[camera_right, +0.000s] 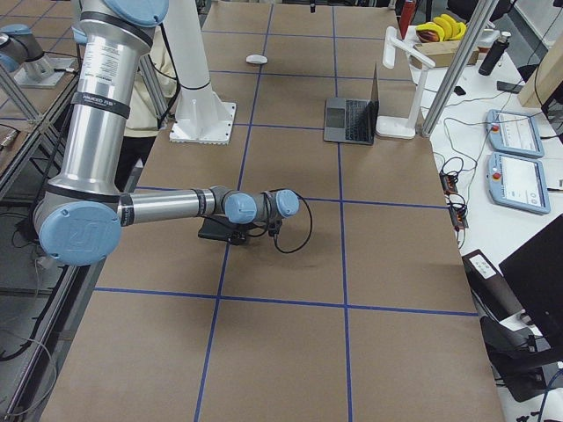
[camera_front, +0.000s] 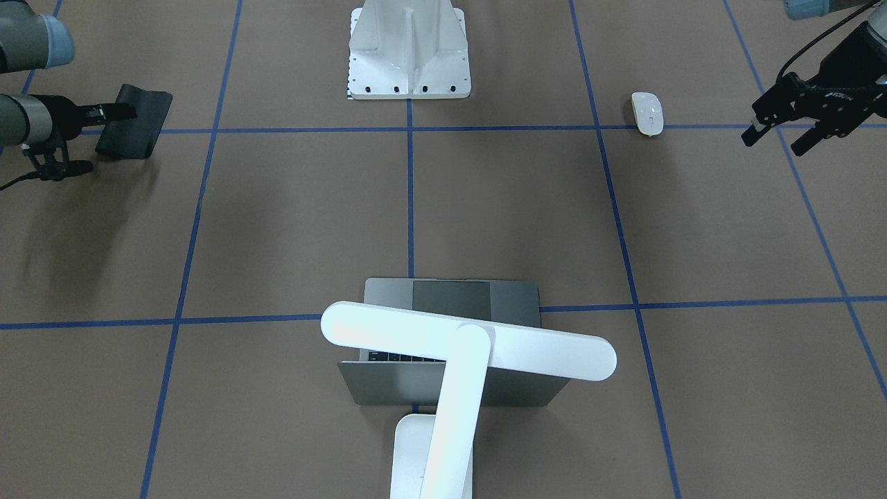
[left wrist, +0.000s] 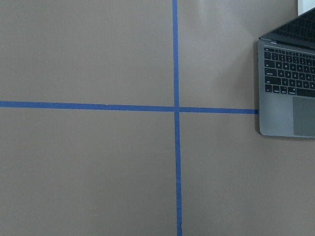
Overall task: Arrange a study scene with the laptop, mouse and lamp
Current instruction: 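Lower the right gripper and grasp the black mouse pad edge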
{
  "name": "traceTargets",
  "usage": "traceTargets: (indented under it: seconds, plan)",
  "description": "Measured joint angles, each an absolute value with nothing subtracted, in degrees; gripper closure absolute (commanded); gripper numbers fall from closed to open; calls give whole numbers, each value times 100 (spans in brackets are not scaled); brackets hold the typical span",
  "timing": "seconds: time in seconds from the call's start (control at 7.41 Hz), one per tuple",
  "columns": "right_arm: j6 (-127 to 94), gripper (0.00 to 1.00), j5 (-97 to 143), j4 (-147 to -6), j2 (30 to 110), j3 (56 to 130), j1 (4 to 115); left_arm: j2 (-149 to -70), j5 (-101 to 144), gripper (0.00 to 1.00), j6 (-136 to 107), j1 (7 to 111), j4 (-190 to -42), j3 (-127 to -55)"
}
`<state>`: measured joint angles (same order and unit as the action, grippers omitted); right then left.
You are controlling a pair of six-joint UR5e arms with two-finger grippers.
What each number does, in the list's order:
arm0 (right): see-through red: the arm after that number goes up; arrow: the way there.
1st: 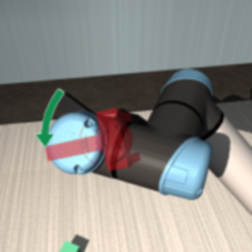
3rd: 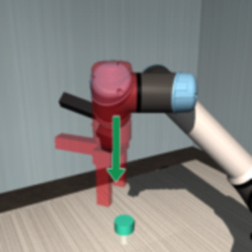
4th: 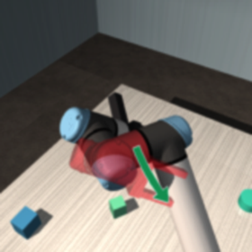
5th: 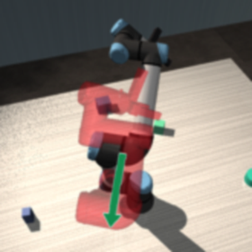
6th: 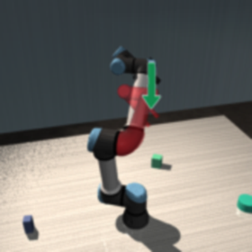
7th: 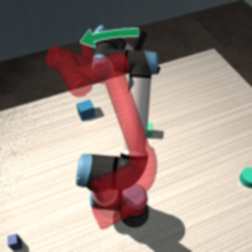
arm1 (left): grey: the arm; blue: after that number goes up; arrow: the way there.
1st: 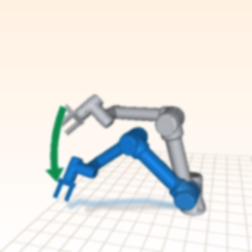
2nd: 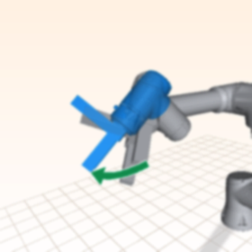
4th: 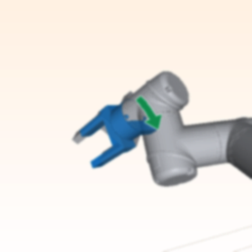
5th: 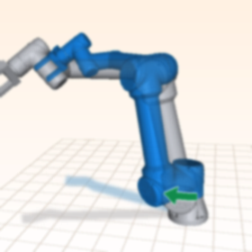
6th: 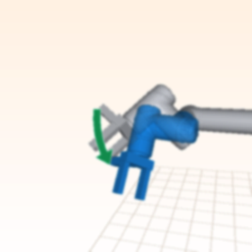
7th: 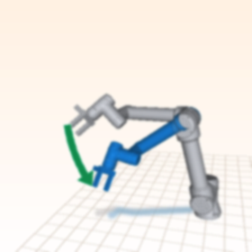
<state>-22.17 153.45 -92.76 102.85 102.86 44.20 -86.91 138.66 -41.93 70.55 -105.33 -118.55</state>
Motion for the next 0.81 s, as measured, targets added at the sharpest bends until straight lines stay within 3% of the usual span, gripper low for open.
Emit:
traceTargets:
  seconds: [0.4,0.54,0.68,0.81]
  plan:
    - [-2476,0,14748,-9306,10299,10322,3966,-8668,13869,0,-4142,7145,-10538,-11850]
    - [-2486,23,14575,-9312,10355,10330,3857,-8666,13876,0,-4140,7174,-10538,-11852]
    - [-2494,67,14455,-9317,10400,10350,3789,-8666,13900,0,-4138,7202,-10538,-11855]
    - [-2500,100,14401,-9382,10423,10420,3758,-8666,13927,0,-4134,7228,-10538,-11856]
